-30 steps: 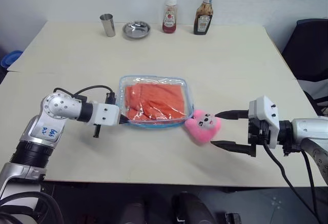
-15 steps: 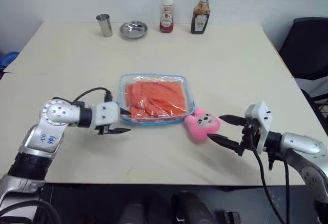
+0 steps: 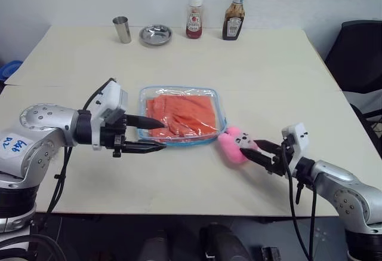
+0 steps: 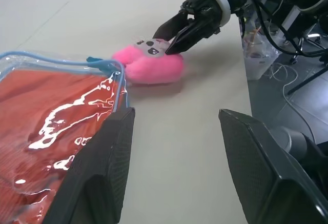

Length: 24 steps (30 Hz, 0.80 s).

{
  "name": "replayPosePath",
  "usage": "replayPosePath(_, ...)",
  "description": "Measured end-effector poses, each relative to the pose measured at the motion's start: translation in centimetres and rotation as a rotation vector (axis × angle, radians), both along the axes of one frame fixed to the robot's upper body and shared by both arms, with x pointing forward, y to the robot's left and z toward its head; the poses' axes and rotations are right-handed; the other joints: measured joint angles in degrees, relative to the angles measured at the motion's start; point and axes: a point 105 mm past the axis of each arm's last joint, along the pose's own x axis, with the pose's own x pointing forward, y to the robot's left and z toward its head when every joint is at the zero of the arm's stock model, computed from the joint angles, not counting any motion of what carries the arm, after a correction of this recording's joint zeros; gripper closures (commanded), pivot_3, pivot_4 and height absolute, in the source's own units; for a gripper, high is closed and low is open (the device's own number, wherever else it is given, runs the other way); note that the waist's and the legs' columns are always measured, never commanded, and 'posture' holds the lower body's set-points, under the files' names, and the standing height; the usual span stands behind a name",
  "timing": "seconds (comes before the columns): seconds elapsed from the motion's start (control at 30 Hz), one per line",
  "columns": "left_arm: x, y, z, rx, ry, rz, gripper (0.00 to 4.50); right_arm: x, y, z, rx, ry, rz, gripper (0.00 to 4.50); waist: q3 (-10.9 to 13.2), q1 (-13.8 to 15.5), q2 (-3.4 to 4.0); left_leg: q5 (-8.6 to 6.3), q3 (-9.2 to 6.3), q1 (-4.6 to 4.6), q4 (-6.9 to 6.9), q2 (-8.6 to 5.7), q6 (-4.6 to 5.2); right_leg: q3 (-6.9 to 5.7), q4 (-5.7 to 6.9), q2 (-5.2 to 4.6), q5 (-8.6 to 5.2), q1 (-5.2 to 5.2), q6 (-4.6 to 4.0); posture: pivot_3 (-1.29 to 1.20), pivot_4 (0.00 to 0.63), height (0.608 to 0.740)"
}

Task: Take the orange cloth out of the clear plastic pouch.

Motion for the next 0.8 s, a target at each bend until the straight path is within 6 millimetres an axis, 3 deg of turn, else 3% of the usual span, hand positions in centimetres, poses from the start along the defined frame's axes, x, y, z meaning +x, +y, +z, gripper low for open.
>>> replayPosePath(0.23,0.5,0.1,0.0,0.012,-0.042,0.031,1.73,-1.5,0.1,-0.2,-0.049,0.014,0.093,4.42,0.00,0.06,0.00,0.00,0.00,0.00,-0.03,0.00,0.00,0.00,-0.05,0.00,0.00,0.01,0.00,0.00,0.150,0.740)
replayPosePath(0.33,0.5,0.2,-0.1,0.013,-0.045,0.031,1.73,-2.5,0.8,-0.3,-0.080,0.045,0.174,4.47,0.00,0.03,0.00,0.00,-0.01,0.01,-0.05,0.01,0.00,0.00,-0.05,0.01,0.00,0.00,0.00,0.00,0.150,0.740)
replayPosePath(0.57,0.6,-0.3,-0.9,0.022,-0.038,0.022,1.73,-1.9,2.2,-0.5,-0.101,0.092,0.201,4.47,0.00,-0.01,-0.01,0.00,-0.02,0.02,-0.06,0.01,-0.01,0.00,-0.06,0.02,0.00,0.00,0.00,0.00,0.150,0.740)
replayPosePath(0.8,0.7,-0.3,-1.3,0.032,-0.040,0.027,1.73,-2.7,4.1,-1.1,-0.116,0.094,0.285,4.47,-0.02,-0.08,-0.03,0.01,-0.02,0.03,-0.08,0.01,-0.01,0.00,-0.07,0.02,0.00,0.01,0.00,0.00,0.150,0.740)
